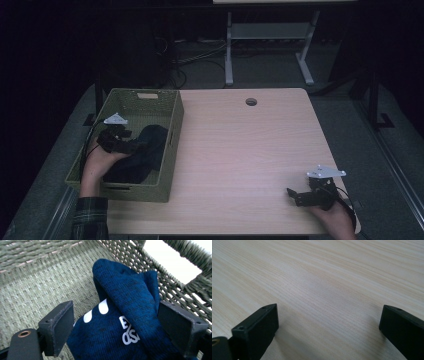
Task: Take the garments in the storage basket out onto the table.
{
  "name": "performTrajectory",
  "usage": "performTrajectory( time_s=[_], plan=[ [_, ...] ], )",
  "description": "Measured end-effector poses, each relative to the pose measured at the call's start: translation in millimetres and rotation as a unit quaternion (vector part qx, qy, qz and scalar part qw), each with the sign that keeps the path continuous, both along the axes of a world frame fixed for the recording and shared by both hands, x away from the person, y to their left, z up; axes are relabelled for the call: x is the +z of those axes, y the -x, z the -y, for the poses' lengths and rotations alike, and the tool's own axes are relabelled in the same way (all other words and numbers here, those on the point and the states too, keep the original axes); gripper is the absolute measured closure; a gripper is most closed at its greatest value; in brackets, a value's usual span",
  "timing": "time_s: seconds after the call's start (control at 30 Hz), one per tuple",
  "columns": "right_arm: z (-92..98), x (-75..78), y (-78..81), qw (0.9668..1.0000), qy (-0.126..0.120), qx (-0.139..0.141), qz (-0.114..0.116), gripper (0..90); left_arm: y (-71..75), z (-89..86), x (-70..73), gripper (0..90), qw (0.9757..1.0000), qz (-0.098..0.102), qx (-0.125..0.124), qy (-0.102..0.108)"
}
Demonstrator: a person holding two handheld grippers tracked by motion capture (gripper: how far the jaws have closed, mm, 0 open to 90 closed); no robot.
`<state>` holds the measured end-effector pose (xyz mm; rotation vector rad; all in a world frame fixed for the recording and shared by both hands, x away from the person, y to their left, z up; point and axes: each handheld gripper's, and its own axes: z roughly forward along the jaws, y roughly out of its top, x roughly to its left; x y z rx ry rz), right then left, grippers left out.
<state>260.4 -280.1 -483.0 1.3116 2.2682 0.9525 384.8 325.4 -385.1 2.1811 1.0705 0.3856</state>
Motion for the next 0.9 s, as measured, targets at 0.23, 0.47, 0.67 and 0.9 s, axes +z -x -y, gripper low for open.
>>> performTrajectory(
  time_s=[0.23, 0.47, 0.67, 0.9],
  plan=[
    [0.0, 0.0, 0.0, 1.0, 0.0, 0.0, 0.0, 2.1, -4.6, 6.5, -11.1, 14.0, 0.9995, -0.022, -0.008, -0.022],
    [0.0, 0.0, 0.0, 1.0, 0.0, 0.0, 0.0, 2.0, -6.4, 8.1, -16.5, 13.9, 0.999, -0.035, -0.01, -0.027],
    [0.0, 0.0, 0.0, 1.0, 0.0, 0.0, 0.0, 2.0, -7.2, 9.8, -20.5, 14.1, 0.9983, -0.043, -0.009, -0.039],
    [0.0, 0.0, 0.0, 1.0, 0.0, 0.0, 0.0, 2.0, -7.6, 11.6, -24.3, 19.7, 0.9971, -0.055, -0.01, -0.052]
  ],
)
